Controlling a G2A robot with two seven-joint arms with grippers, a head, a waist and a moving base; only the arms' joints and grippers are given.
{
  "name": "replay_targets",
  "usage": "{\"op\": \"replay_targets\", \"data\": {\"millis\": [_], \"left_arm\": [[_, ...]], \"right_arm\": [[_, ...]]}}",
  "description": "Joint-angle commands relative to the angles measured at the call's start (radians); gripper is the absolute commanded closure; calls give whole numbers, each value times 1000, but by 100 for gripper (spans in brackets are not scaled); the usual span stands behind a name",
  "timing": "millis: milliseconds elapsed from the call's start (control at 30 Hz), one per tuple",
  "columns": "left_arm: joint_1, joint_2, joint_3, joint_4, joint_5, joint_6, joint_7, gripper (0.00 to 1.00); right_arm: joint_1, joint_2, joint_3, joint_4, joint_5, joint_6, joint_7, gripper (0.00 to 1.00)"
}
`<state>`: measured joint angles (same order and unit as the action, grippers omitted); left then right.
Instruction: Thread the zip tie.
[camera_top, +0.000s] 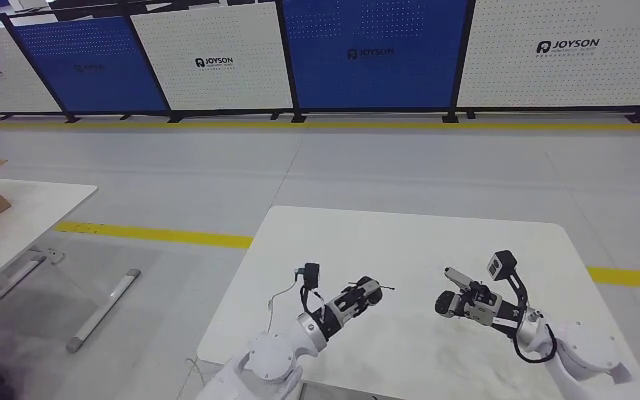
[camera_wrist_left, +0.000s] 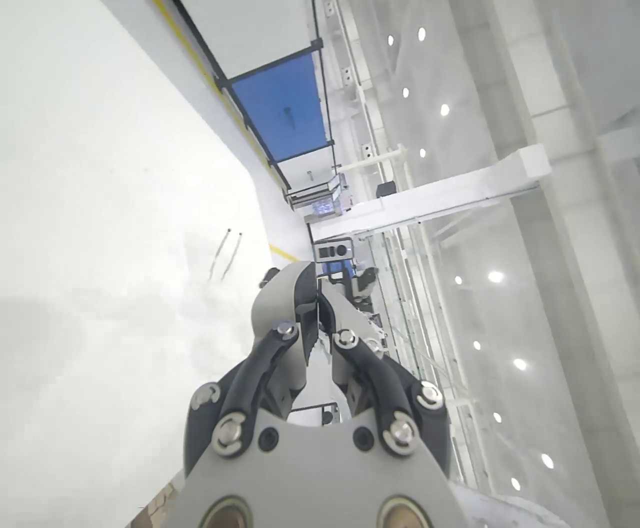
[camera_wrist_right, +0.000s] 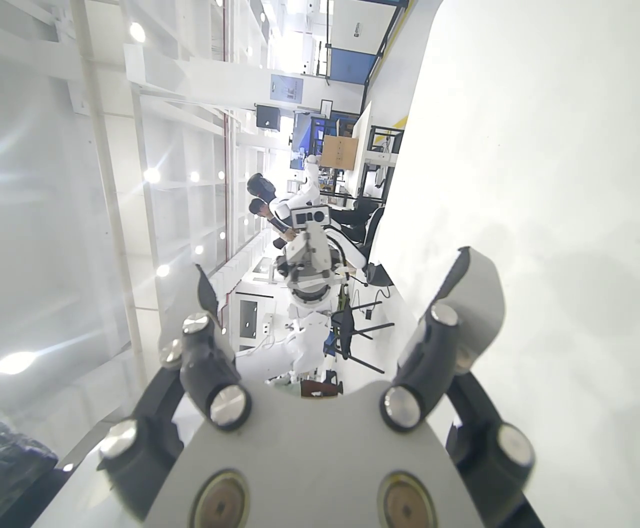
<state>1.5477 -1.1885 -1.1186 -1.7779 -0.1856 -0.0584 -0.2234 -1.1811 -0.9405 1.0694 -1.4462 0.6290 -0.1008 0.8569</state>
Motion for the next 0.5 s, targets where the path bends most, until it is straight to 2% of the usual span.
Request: {"op": "replay_targets", "data": {"millis": [0,133,200,333,467], "left_arm": [[-3,-1,9,27,18,9,17,100],[-14,-4,20,50,19,17,24,100],[-15,-4,17,34,25,7,27,100],[-4,0,4,-34,34,-21,23,100],[15,3,-18,-127,28,-51,25,100]], "right_arm": [[0,0,0,0,0,0,0,0],[0,0,0,0,0,0,0,0],[0,0,0,0,0,0,0,0],[0,0,0,0,0,0,0,0],[0,0,0,0,0,0,0,0]]}}
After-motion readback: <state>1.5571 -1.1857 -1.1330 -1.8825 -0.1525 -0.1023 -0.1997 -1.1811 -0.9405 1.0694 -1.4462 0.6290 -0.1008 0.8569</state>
